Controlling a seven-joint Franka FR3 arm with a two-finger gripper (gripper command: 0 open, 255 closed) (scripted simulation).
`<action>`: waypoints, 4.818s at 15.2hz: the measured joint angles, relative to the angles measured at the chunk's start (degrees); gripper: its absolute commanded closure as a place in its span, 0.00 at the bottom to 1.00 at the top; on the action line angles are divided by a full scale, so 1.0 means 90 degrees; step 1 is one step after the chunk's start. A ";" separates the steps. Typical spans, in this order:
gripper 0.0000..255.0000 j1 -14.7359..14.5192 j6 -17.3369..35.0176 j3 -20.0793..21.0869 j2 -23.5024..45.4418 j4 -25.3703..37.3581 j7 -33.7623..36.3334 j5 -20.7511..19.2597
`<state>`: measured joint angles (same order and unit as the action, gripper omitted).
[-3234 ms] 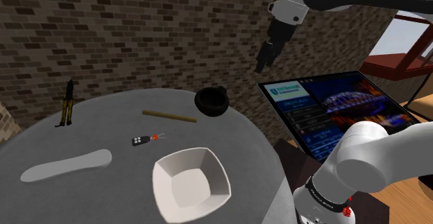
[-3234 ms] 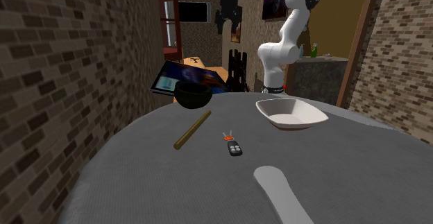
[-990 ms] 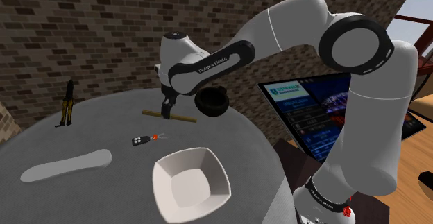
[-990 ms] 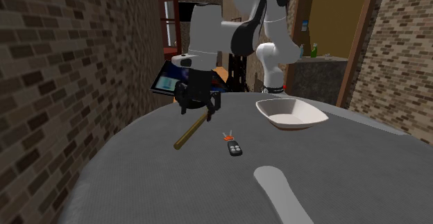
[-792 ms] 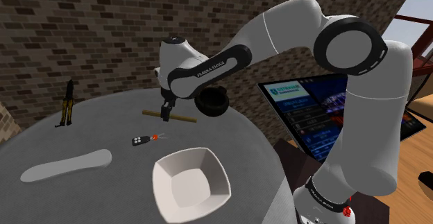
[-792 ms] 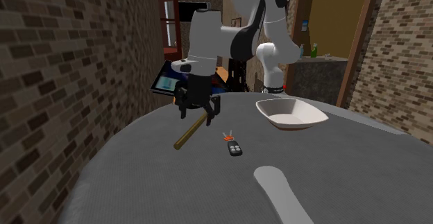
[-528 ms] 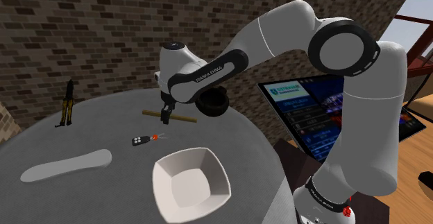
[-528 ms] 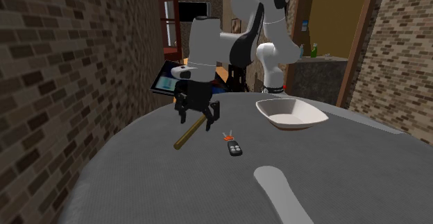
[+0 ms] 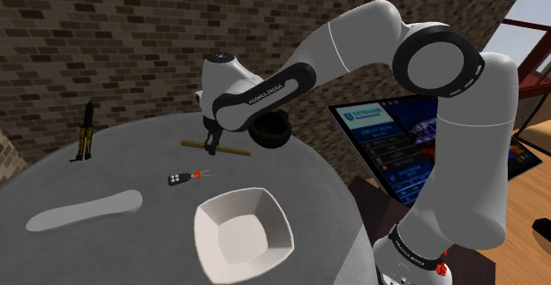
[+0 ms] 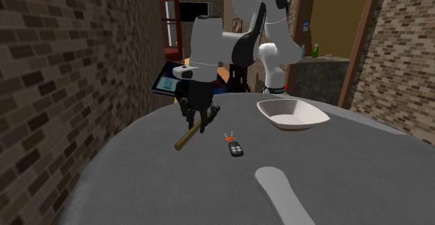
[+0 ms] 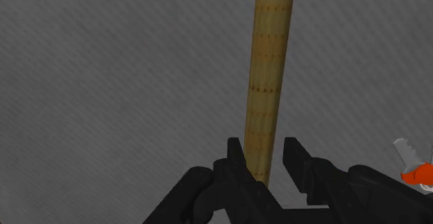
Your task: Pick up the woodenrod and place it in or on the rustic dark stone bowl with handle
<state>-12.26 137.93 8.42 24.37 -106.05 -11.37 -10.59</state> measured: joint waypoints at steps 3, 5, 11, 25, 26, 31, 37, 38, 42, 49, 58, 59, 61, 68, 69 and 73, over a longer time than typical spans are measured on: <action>1.00 -0.0007 -0.0006 -0.0001 0.0007 0.0014 0.0013 -0.0003; 1.00 -0.0002 0.0006 0.0001 0.0004 0.0006 0.0004 0.0000; 1.00 0.0026 -0.0130 -0.0002 -0.0082 0.0024 -0.0022 0.0025; 1.00 0.0082 -0.1103 0.0084 -0.0655 0.0437 -0.0214 0.0228; 1.00 0.0081 -0.1177 0.0089 -0.0695 0.0470 -0.0219 0.0240; 1.00 0.0088 -0.1535 0.0107 -0.0821 0.0707 -0.0275 0.0293; 1.00 0.0091 -0.2022 0.0124 -0.0943 0.1077 -0.0340 0.0347; 1.00 0.0093 -0.2083 0.0127 -0.0981 0.1100 -0.0348 0.0357; 1.00 0.0142 -0.2285 0.0119 -0.1144 0.1148 -0.0441 0.0411; 1.00 0.0656 -0.1944 -0.0148 -0.2240 -0.0221 -0.1283 0.0735; 1.00 0.1213 -0.1655 -0.0720 -0.3415 -0.1635 -0.2523 0.1018; 1.00 0.1228 -0.1601 -0.0740 -0.3424 -0.1696 -0.2561 0.1022; 1.00 0.1245 -0.1441 -0.0763 -0.3383 -0.1817 -0.2603 0.1023; 1.00 0.1244 -0.0829 -0.0758 -0.3181 -0.2229 -0.2577 0.1004; 1.00 0.1249 -0.0736 -0.0763 -0.3124 -0.2264 -0.2583 0.1001; 1.00 0.1251 -0.0487 -0.0765 -0.3023 -0.2412 -0.2574 0.0991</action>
<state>-1.00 133.55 1.54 -2.84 -127.77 -34.54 -1.67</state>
